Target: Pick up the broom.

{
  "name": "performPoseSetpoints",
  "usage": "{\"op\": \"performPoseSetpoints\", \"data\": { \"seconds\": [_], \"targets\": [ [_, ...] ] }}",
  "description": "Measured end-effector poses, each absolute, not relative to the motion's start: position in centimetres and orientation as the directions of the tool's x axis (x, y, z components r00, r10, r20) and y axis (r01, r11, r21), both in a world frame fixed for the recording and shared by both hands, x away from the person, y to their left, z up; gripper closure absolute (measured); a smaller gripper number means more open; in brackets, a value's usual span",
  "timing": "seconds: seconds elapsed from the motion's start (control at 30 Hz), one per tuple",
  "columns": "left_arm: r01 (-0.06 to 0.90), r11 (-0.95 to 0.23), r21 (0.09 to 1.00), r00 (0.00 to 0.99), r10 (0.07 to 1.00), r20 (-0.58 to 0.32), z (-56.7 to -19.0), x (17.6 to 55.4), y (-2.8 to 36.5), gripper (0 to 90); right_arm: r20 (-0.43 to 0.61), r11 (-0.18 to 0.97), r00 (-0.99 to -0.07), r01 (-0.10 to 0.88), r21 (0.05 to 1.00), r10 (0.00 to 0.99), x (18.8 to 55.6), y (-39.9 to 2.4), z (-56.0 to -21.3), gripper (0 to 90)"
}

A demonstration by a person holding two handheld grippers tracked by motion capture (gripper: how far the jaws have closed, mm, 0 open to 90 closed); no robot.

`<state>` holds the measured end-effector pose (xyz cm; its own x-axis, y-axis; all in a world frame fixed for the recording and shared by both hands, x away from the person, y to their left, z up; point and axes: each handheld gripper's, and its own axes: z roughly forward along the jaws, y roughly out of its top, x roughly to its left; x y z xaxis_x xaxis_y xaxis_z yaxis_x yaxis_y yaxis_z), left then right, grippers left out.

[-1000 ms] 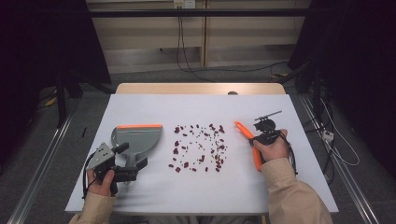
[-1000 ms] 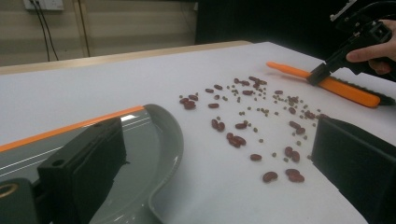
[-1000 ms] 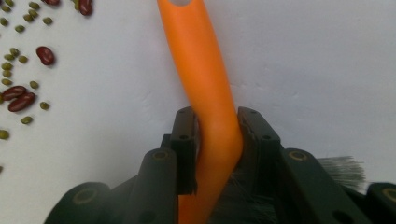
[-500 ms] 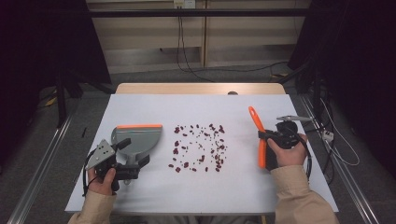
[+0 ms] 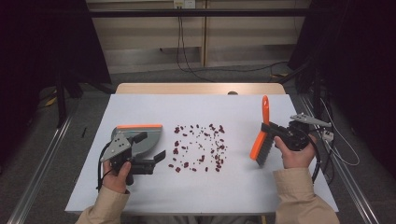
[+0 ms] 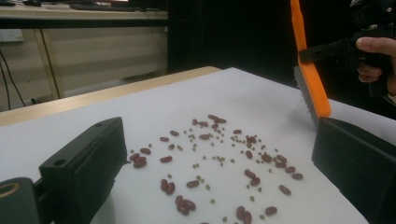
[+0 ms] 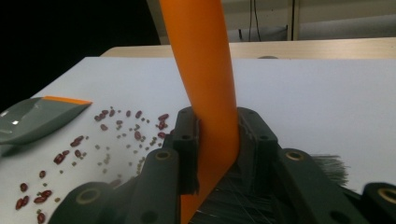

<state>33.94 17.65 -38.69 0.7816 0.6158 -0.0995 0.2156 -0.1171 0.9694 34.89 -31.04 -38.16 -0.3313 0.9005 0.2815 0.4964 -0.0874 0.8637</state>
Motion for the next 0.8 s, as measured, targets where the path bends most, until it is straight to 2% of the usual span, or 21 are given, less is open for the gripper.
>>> {"op": "performPoseSetpoints", "data": {
  "seconds": [0.4,0.8],
  "targets": [
    [0.203,-0.112,0.973,0.802,0.589,-0.100,-38.5,34.6,15.7,2.8,0.269,-0.087,-0.361,0.448,0.890,0.893,35.3,-29.5,-36.8,71.5],
    [0.236,-0.104,0.966,0.804,0.579,-0.134,-38.6,35.3,13.7,2.9,0.265,-0.076,-0.405,0.426,0.902,0.875,36.1,-26.8,-35.7,71.4]
  ]
}}
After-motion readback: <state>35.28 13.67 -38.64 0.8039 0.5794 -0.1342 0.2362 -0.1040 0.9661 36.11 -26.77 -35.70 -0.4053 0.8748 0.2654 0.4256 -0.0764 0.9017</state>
